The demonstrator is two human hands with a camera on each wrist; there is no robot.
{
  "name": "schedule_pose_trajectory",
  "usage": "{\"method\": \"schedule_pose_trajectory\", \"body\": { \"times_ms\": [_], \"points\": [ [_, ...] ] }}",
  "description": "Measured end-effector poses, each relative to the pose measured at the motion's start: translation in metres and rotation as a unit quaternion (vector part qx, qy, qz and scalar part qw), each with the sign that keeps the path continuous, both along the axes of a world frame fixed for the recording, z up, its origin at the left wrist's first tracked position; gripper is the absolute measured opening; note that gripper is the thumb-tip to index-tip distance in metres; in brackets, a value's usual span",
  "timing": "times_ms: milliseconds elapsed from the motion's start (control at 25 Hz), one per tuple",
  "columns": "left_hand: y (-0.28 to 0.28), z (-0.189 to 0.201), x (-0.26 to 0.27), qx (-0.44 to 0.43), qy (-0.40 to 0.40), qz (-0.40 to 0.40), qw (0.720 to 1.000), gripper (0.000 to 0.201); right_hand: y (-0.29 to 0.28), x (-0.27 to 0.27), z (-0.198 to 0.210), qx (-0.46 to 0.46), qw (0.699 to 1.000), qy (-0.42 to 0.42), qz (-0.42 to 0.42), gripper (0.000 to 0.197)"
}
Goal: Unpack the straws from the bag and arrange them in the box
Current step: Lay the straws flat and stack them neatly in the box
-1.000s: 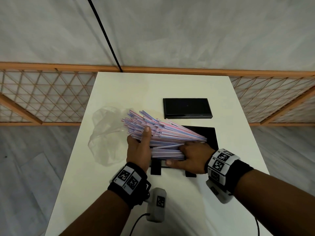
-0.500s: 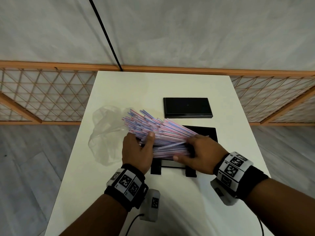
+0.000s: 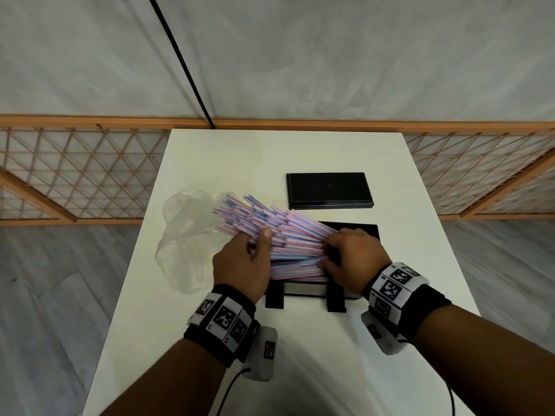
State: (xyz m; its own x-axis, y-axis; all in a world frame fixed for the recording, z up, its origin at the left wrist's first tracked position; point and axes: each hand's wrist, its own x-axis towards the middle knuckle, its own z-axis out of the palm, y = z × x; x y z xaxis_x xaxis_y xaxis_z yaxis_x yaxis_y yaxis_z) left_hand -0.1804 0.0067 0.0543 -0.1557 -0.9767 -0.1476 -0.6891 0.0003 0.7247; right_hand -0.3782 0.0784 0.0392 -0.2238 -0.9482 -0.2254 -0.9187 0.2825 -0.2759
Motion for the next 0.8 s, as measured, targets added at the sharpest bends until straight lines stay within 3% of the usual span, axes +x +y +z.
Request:
{"method": "schedule_pose_trajectory", "body": {
  "times_ms": [200, 400, 520, 680, 800],
  "points": [
    [0.000, -0.003, 0.001, -0.005, 0.014, -0.004, 1.000, 0.032, -0.011, 0.012, 0.002, 0.019, 0.999, -0.034, 0.035, 0.021],
    [0.001, -0.008, 0.002, -0.008, 0.053, -0.007, 0.999, 0.029, -0.007, 0.007, 0.005, -0.010, 1.000, -0.022, 0.007, 0.029],
    [0.004, -0.010, 0.001, -0.021, 0.077, 0.008, 0.997, 0.029, -0.004, 0.010, 0.001, 0.017, 0.996, -0.076, 0.038, 0.029],
    [0.003, -0.029, 0.003, -0.045, 0.165, 0.056, 0.984, 0.044, -0.005, 0.010, -0.006, 0.076, 0.993, -0.076, 0.048, 0.045],
    [0.001, -0.037, 0.003, 0.015, 0.272, 0.137, 0.953, 0.061, -0.008, 0.012, -0.004, 0.086, 0.986, -0.120, 0.081, 0.041]
  ]
}}
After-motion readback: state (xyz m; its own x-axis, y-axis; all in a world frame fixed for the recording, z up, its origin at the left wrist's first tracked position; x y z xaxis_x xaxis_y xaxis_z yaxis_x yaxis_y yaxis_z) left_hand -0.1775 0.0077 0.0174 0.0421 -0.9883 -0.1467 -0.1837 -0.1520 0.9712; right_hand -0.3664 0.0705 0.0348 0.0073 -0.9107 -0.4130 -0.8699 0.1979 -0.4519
